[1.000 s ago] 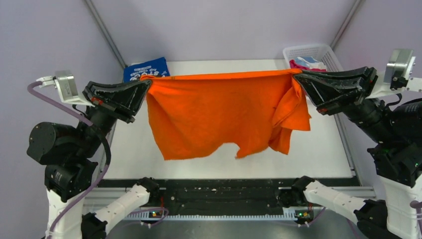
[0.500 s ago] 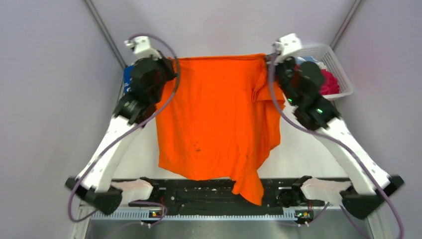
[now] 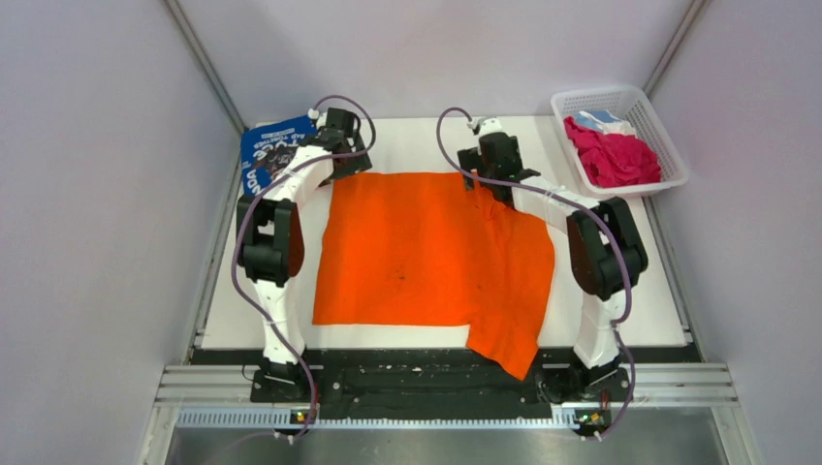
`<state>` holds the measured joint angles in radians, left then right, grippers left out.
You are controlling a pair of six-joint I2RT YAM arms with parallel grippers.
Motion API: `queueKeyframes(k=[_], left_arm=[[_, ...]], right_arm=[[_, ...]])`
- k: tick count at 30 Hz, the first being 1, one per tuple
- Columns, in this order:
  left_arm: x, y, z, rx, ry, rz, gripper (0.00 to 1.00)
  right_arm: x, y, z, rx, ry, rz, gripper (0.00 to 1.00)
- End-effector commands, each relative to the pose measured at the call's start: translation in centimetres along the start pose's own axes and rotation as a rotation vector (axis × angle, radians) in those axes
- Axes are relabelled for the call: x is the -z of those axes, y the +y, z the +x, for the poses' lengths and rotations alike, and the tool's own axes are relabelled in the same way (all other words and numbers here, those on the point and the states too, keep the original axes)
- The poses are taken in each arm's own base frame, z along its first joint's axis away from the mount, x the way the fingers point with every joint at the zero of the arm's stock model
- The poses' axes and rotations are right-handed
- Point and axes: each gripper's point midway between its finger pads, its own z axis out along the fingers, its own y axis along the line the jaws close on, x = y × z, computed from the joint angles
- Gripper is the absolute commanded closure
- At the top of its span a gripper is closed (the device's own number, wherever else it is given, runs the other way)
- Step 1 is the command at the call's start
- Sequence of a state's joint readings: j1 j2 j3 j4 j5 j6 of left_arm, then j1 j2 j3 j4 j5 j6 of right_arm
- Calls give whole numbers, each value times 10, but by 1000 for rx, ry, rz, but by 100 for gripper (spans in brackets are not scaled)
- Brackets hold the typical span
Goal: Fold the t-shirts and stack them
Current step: Flatten out the tshirt
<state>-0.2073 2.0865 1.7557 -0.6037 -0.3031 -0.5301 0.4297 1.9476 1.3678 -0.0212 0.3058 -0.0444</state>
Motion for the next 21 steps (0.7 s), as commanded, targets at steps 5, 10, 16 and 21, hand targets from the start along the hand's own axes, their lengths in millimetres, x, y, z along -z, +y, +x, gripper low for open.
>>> queueKeyframes(k=[5, 10, 16, 21], left_arm=[[94, -1, 20, 94, -14, 185, 1], [135, -1, 88, 74, 51, 362, 1], [134, 7, 168, 84, 216, 426, 1], [106, 7, 195, 107, 286, 393, 1]], right_arm=[[110, -36, -48, -404, -224, 56, 1], [153, 0, 38, -597, -40, -139, 1], [170, 20, 122, -638, 152, -193, 1], [151, 15, 127, -595, 153, -141, 1]])
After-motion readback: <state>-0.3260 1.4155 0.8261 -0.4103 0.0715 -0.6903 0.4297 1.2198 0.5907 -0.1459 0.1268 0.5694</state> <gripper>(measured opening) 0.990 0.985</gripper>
